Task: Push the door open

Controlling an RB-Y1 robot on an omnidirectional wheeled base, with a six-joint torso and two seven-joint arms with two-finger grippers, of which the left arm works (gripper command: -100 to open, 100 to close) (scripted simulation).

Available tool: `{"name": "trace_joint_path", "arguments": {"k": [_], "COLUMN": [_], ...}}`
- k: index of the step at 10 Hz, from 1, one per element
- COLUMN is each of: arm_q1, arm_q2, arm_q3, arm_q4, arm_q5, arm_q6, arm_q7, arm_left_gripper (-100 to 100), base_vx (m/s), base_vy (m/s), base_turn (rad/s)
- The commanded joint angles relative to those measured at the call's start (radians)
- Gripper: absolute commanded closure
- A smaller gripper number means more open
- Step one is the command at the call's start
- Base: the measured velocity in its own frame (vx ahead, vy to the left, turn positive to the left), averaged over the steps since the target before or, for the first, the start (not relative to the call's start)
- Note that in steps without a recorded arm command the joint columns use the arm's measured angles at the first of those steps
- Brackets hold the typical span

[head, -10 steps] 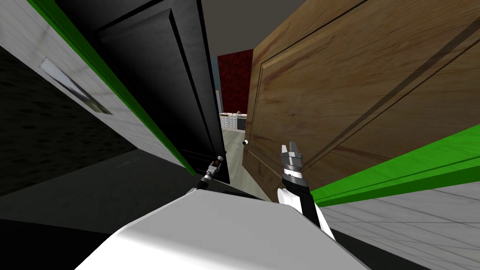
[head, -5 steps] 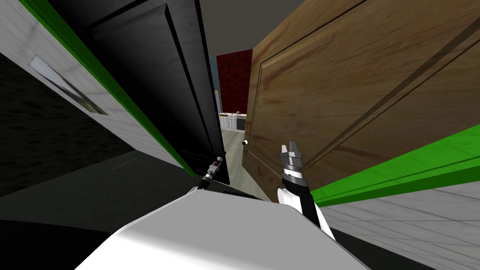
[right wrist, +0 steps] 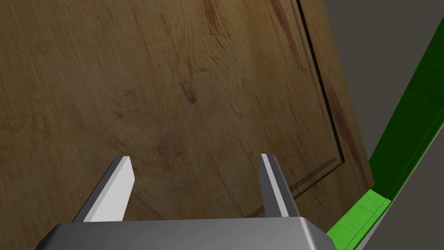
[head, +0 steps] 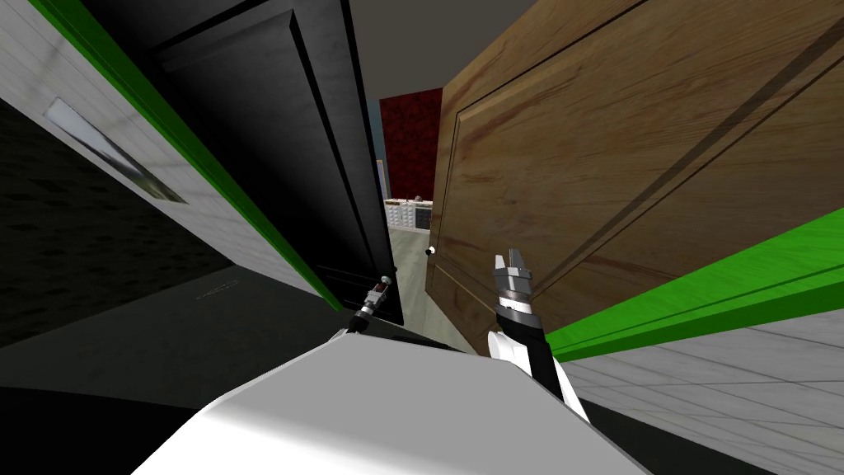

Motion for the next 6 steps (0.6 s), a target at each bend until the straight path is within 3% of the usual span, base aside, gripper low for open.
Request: {"name": "trace_joint_path", "arguments": {"k": [1,6], "arm_q1": [-0.008,-0.025], "arm_q2": [0.000,-0.007], "arm_q3": [0.005,0.030], "arm_q4": [0.006,0.026], "arm_q5": [0.008,0.051], "arm_q6": [-0.006,-0.017], "arm_q7": [0.029,0.165], "arm_left_gripper": [100,100], "base_vx": [0.004,0.014], "base_vy": [0.009,0.014], "base_turn": [-0.030,-0.071]}}
